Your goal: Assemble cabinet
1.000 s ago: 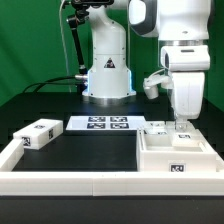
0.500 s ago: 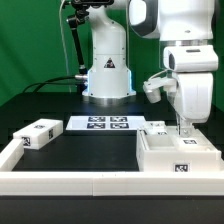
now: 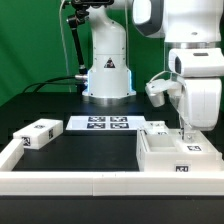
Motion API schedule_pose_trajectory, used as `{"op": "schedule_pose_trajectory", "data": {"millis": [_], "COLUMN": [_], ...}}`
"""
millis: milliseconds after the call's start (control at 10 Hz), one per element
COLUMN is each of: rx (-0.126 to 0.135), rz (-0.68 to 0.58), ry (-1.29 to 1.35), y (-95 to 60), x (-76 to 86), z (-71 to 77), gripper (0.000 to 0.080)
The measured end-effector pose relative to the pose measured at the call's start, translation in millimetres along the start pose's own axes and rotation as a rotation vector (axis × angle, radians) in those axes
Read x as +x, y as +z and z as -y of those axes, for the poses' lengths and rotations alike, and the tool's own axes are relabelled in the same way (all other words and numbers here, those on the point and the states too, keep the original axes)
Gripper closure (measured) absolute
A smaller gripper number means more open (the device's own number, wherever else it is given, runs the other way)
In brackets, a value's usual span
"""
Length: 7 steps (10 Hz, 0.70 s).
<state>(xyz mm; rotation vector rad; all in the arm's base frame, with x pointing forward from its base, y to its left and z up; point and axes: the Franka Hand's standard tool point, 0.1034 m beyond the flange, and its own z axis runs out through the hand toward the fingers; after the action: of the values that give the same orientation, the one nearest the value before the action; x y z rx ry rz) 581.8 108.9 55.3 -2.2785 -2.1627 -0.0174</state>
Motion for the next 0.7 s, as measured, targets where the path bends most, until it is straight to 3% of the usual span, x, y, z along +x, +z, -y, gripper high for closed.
{"op": "schedule_pose_trajectory", "data": {"millis": [300, 400, 500, 600, 700], "rx": [0.002, 0.000, -0.005, -0.015, -0.025], "rz": [0.006, 0.009, 0.008, 0.008, 0.008], "ry": [0.009, 0.007, 0.005, 0.005, 0.008], "y": [-2.8, -5.9, -8.0, -12.7, -17.7], "x": [-1.7, -2.8, -3.1, -4.7, -6.1], "z": [3.9, 8.3, 12.7, 16.9, 21.4], "gripper": [0.0729, 0.0661, 0.0661, 0.0475, 0.0339]}}
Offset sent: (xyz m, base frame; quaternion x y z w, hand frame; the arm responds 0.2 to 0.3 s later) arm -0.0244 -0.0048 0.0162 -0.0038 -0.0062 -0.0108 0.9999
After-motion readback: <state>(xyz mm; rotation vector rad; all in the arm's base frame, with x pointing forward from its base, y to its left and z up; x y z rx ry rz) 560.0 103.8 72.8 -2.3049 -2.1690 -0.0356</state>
